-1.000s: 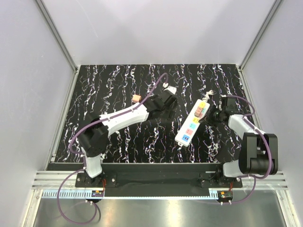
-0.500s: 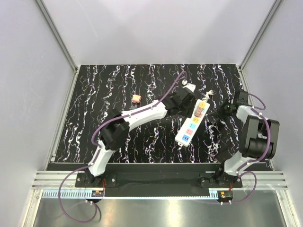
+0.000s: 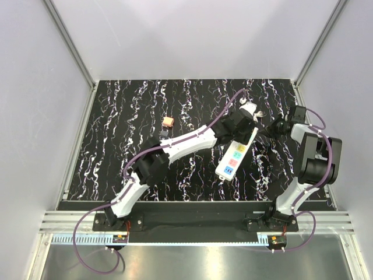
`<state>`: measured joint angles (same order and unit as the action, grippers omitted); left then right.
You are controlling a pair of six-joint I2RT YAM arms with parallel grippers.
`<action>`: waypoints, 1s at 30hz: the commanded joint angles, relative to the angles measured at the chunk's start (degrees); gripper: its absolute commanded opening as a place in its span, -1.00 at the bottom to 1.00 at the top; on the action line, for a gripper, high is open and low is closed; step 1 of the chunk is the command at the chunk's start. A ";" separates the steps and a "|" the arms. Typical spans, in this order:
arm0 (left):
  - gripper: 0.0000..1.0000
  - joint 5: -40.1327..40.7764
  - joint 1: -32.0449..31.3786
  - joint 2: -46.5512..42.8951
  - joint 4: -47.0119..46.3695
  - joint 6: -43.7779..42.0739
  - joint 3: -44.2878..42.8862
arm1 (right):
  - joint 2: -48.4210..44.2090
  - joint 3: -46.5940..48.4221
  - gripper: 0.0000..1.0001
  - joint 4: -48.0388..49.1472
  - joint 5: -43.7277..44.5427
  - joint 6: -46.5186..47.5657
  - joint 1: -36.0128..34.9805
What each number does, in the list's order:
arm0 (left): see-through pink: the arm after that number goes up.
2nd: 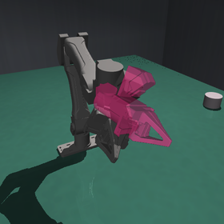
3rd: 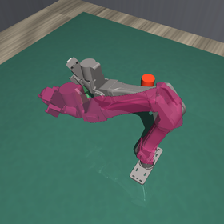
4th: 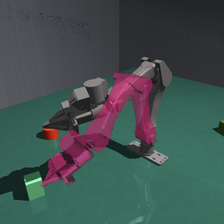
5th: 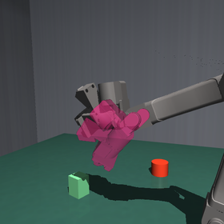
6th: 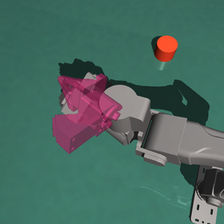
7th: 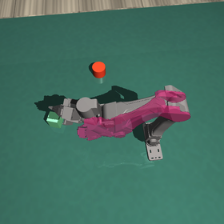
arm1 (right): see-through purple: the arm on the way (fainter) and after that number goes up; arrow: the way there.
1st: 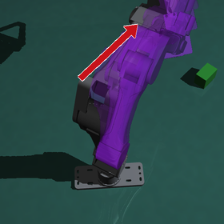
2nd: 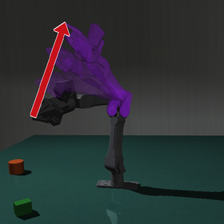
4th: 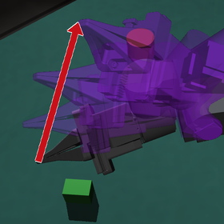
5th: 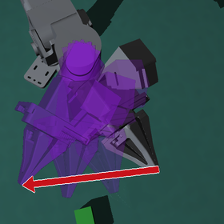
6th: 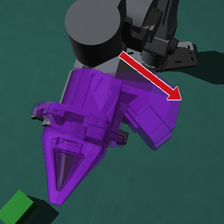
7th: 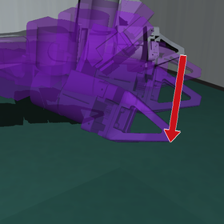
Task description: Pull the plug off the socket
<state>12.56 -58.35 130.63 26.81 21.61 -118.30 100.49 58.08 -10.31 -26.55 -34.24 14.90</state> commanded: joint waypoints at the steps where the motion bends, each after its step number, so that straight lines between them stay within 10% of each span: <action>1: 0.29 2.73 -0.63 1.64 -1.76 -1.83 -2.90 | 1.99 1.59 -1.00 4.76 -2.54 -0.91 -0.22; 30: 0.21 7.75 -2.03 6.74 -6.15 -2.80 -6.50 | 10.43 0.01 -1.00 12.50 -8.53 -5.66 -0.22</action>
<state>19.57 -60.07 136.49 24.75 18.65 -121.51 108.97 57.95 2.74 -36.97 -40.23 14.96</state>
